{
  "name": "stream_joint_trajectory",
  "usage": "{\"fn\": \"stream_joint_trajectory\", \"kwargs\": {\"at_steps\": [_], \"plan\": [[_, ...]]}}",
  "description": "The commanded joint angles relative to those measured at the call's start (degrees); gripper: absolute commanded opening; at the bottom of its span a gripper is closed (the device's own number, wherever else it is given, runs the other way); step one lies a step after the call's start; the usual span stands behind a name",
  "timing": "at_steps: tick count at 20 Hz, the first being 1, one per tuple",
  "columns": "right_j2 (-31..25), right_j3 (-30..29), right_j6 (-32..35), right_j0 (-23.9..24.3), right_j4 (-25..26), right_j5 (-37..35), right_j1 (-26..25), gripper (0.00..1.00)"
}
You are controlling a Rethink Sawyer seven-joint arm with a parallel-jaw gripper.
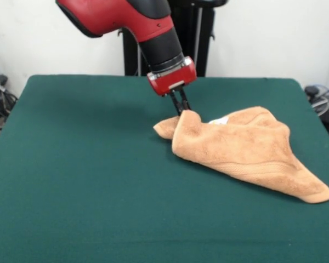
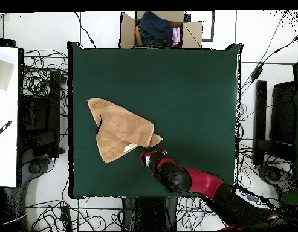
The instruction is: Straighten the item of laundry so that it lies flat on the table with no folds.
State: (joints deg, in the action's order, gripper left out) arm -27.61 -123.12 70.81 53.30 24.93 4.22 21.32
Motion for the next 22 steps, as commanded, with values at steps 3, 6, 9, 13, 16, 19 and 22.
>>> {"fn": "stream_joint_trajectory", "kwargs": {"at_steps": [3, 6, 9, 13, 16, 19, 22], "plan": [[3.1, 1.3, 12.0, -3.2, 0.2, 5.2, 1.9, 0.0], [3.6, 1.2, 12.0, -3.6, 0.3, 6.0, 1.9, 0.0], [4.3, 1.3, 12.1, -4.2, -0.1, 6.0, 2.4, 0.0], [4.7, 1.8, 11.9, -5.4, -1.9, 2.4, 4.2, 0.0], [6.4, 2.9, 11.2, -8.1, -5.0, -4.6, 7.9, 0.0], [7.3, 3.9, 10.1, -9.5, -7.1, -9.9, 10.5, 0.0], [7.4, 4.5, 9.1, -9.6, -7.9, -12.9, 11.5, 0.0]]}}
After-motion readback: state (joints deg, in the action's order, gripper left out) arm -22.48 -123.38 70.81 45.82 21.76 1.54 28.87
